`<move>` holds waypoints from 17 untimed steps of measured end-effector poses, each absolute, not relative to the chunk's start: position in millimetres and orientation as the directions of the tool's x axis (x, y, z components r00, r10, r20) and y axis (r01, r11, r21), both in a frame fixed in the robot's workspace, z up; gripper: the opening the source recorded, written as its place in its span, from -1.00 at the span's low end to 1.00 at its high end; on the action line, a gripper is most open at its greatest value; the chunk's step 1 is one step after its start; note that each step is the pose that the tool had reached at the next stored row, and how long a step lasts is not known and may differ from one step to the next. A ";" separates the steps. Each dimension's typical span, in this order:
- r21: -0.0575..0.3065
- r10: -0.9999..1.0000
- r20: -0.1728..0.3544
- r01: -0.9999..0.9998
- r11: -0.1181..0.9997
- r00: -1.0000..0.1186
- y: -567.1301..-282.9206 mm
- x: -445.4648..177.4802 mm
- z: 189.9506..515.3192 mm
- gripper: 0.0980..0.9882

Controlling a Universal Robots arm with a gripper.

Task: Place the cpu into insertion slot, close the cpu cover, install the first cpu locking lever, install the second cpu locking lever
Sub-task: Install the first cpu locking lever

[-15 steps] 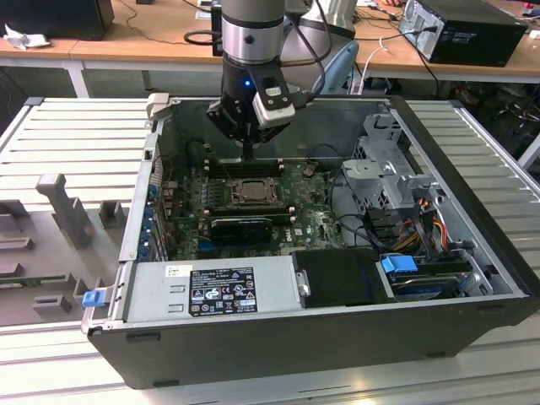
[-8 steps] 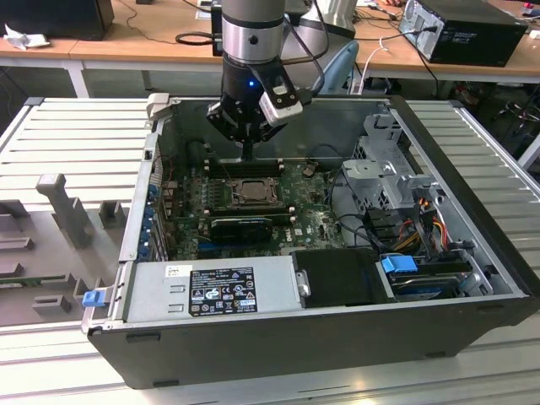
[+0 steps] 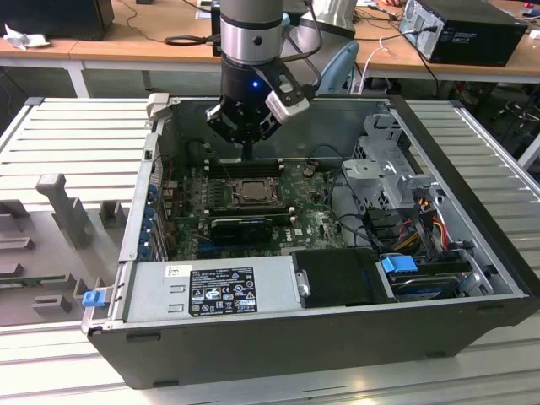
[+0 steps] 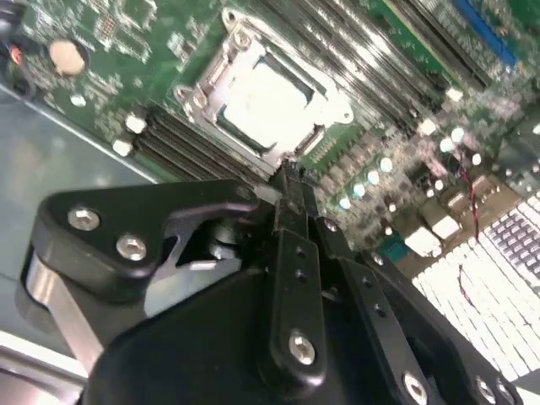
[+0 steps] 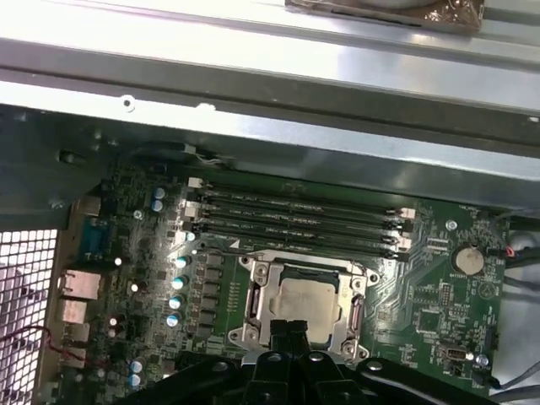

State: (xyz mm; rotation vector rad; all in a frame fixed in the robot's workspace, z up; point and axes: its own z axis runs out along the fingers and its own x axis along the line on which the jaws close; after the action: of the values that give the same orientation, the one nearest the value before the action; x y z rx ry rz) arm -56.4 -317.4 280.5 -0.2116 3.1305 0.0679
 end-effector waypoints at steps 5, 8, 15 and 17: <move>0.050 -0.072 -0.008 -0.072 0.996 -0.997 -317.3 -67.0 272.9 -0.98; 0.051 -0.068 -0.008 -0.069 0.996 -0.998 -317.4 -67.1 271.0 -0.98; 0.061 -0.068 -0.013 -0.069 0.996 -0.998 -317.3 -88.2 266.0 -0.98; 0.064 -0.068 -0.013 -0.069 0.996 -0.998 -317.3 -95.6 264.5 -0.98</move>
State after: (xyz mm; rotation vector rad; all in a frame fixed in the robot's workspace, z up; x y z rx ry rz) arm -95.6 -317.3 264.5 -0.1072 3.1269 0.1009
